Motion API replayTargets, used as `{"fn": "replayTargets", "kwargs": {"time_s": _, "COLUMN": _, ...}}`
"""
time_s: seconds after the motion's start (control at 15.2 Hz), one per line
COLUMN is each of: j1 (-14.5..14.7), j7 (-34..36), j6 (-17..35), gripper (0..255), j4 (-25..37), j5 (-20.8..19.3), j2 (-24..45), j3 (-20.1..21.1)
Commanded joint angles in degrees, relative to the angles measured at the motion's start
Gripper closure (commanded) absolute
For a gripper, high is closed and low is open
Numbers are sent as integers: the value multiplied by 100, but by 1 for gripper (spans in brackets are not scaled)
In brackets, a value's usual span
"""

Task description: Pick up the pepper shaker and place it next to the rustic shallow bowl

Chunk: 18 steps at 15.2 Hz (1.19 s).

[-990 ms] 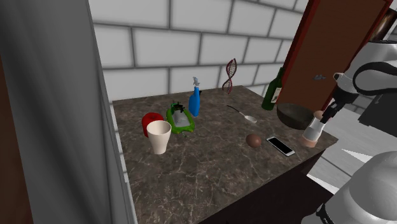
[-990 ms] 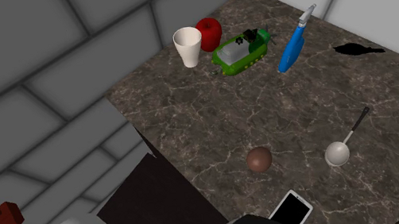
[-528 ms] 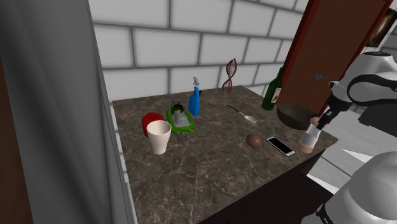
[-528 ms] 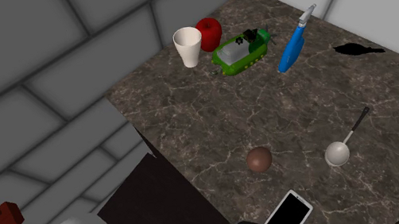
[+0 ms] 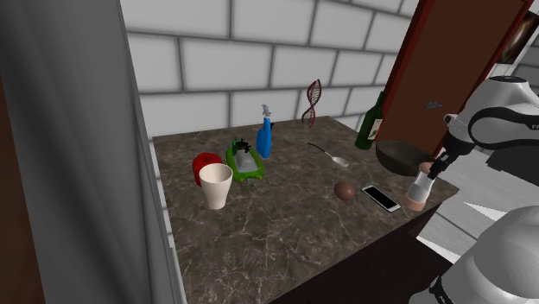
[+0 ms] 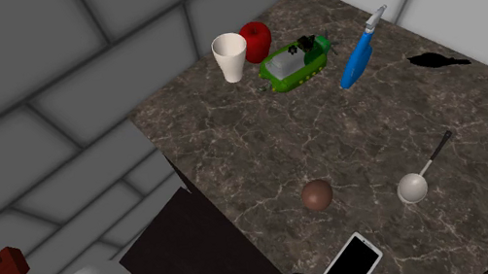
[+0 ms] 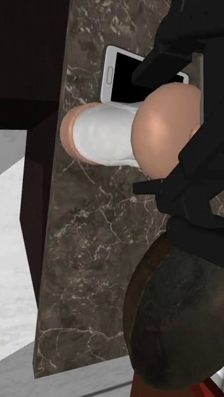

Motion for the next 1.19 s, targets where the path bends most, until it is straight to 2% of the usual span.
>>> {"fn": "replayTargets", "kwargs": {"time_s": 0.0, "j1": 0, "j7": 0, "j6": 2, "gripper": 255, "j4": -1, "j5": -1, "j2": 0, "j3": -1}}
{"fn": "replayTargets", "kwargs": {"time_s": 0.07, "j1": -1, "j7": 0, "j6": 2, "gripper": 0, "j4": -1, "j5": -1, "j2": 0, "j3": -1}}
{"fn": "replayTargets", "kwargs": {"time_s": 0.4, "j1": 0, "j7": 0, "j6": 2, "gripper": 0, "j4": -1, "j5": -1, "j2": 0, "j3": -1}}
{"fn": "replayTargets", "kwargs": {"time_s": 0.66, "j1": 14, "j7": -110, "j6": -859, "gripper": 0, "j4": 374, "j5": 447, "j2": -446, "j3": 554}}
{"fn": "replayTargets", "kwargs": {"time_s": 1.12, "j1": 12, "j7": -111, "j6": -858, "gripper": 0, "j4": 374, "j5": 448, "j2": -445, "j3": 555}}
